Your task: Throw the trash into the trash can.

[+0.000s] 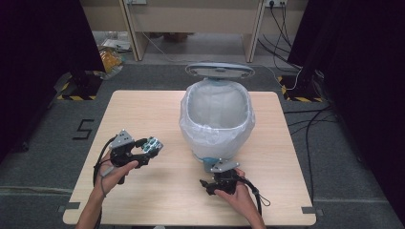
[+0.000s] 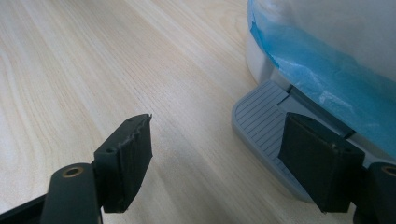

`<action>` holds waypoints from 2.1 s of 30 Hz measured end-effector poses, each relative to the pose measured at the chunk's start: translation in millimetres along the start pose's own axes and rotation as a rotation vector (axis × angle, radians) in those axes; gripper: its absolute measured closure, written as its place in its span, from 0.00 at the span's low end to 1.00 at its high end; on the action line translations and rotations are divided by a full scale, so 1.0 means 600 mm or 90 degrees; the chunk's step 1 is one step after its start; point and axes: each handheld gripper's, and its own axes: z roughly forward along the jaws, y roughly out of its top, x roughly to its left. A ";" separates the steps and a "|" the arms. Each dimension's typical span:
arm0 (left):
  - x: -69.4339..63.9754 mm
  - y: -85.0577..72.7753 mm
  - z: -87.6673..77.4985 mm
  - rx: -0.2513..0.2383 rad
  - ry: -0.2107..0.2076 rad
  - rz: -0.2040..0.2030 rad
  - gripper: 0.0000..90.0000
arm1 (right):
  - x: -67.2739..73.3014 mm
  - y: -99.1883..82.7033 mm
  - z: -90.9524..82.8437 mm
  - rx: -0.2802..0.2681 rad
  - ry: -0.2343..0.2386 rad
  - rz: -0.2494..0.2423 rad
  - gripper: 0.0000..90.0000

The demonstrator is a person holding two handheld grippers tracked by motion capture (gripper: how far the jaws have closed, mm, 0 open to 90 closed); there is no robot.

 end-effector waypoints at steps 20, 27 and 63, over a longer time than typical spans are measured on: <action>-0.013 0.085 -0.013 -0.068 -0.009 0.030 0.37 | 0.000 0.000 0.000 0.000 0.000 -0.001 0.28; -0.014 0.115 -0.023 -0.088 -0.011 0.039 0.37 | 0.000 0.000 0.000 0.002 0.000 -0.002 0.28; -0.071 0.229 -0.006 -0.138 -0.054 0.083 0.37 | 0.000 0.001 0.000 0.003 0.001 -0.004 0.28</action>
